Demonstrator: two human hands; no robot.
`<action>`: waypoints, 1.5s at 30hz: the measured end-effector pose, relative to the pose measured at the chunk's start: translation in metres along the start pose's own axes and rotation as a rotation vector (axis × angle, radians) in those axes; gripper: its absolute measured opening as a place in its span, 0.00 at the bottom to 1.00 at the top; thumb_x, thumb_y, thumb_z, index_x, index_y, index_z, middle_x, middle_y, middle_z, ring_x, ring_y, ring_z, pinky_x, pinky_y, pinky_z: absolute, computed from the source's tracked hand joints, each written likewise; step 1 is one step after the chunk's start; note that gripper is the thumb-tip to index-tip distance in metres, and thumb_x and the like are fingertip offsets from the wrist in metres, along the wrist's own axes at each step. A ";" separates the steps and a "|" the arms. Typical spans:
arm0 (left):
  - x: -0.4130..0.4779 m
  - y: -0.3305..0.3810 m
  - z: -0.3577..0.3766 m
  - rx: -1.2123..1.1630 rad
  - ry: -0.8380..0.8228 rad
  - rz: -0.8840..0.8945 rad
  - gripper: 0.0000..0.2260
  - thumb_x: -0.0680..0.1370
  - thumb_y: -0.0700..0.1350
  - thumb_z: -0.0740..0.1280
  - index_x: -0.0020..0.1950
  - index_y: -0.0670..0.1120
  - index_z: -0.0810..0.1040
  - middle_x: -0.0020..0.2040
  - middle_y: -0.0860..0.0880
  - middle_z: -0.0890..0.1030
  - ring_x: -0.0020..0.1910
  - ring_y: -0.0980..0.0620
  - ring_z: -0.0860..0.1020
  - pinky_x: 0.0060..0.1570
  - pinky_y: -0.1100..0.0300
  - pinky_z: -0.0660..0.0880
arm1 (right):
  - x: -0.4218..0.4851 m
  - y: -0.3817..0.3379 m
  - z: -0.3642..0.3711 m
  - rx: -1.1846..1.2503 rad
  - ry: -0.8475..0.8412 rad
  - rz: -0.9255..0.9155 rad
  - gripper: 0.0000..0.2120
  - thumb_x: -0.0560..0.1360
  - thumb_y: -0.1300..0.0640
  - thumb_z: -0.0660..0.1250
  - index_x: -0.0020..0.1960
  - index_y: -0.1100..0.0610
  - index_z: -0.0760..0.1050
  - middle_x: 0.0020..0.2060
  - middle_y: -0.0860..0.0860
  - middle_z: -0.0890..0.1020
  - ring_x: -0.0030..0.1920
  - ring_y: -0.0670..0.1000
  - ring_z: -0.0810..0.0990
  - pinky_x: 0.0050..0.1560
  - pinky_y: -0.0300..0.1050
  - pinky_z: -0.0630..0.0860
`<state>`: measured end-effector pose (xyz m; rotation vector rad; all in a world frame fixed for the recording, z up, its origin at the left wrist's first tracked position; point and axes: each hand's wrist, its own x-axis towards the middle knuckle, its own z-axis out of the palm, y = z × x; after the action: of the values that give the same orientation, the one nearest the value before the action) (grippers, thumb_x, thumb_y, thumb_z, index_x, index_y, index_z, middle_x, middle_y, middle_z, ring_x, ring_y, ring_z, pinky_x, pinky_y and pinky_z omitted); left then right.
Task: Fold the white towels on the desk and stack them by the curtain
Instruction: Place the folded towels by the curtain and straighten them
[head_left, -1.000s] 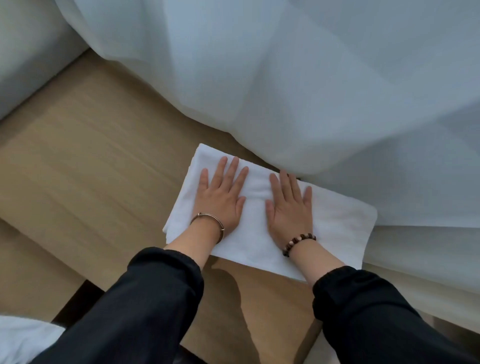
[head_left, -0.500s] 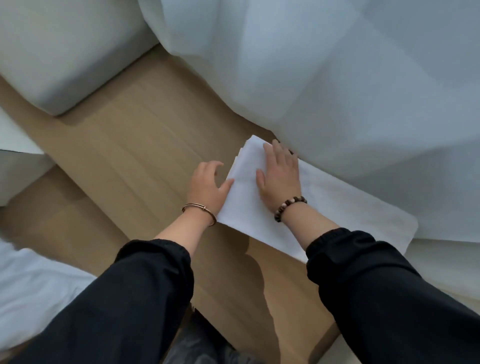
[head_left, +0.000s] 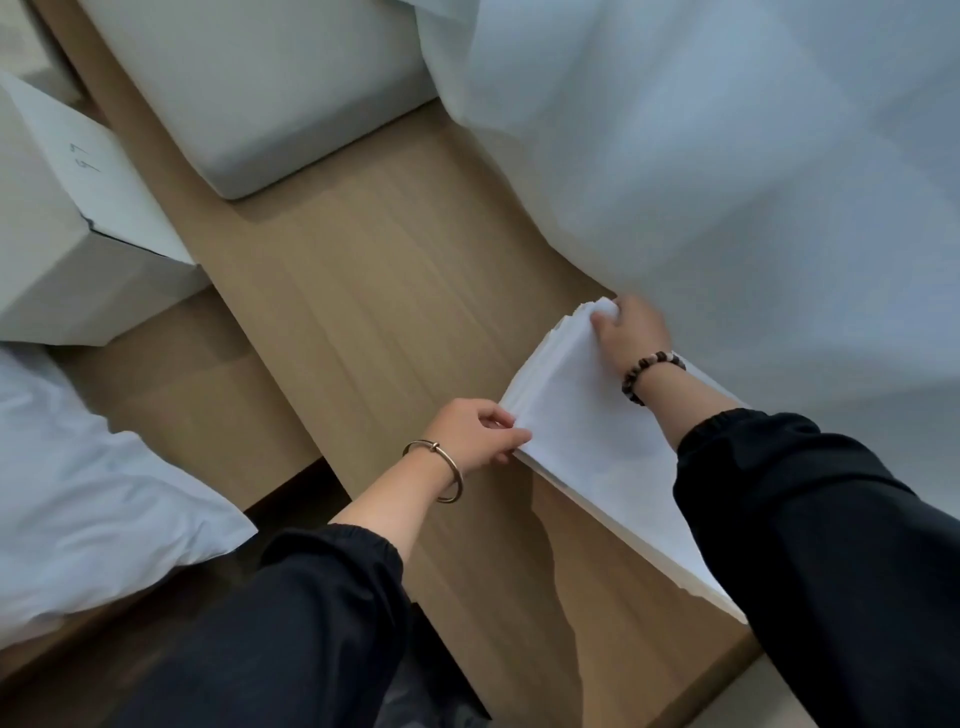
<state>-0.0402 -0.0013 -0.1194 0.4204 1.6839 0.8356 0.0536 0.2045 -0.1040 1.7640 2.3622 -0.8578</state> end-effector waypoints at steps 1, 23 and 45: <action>0.000 0.001 0.003 -0.005 0.014 0.007 0.06 0.70 0.43 0.76 0.39 0.49 0.79 0.30 0.53 0.81 0.30 0.56 0.81 0.34 0.64 0.75 | 0.000 0.000 -0.001 0.032 -0.004 0.015 0.12 0.76 0.54 0.57 0.37 0.59 0.64 0.33 0.56 0.70 0.36 0.56 0.68 0.34 0.47 0.62; 0.002 0.018 0.025 0.333 0.275 0.175 0.10 0.74 0.51 0.68 0.35 0.49 0.73 0.32 0.52 0.76 0.34 0.53 0.73 0.31 0.63 0.68 | 0.003 0.016 0.008 0.090 0.126 -0.002 0.06 0.81 0.53 0.54 0.49 0.56 0.62 0.35 0.49 0.69 0.34 0.49 0.68 0.31 0.43 0.61; 0.040 0.006 0.061 1.265 0.157 0.441 0.28 0.82 0.55 0.45 0.73 0.47 0.30 0.73 0.52 0.28 0.76 0.48 0.35 0.73 0.42 0.44 | -0.022 0.078 0.014 -0.457 0.009 -0.196 0.27 0.81 0.47 0.47 0.78 0.52 0.47 0.77 0.53 0.54 0.76 0.54 0.51 0.74 0.57 0.42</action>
<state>0.0054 0.0486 -0.1483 1.6492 2.1445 -0.0342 0.1278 0.1936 -0.1378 1.3771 2.5061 -0.2832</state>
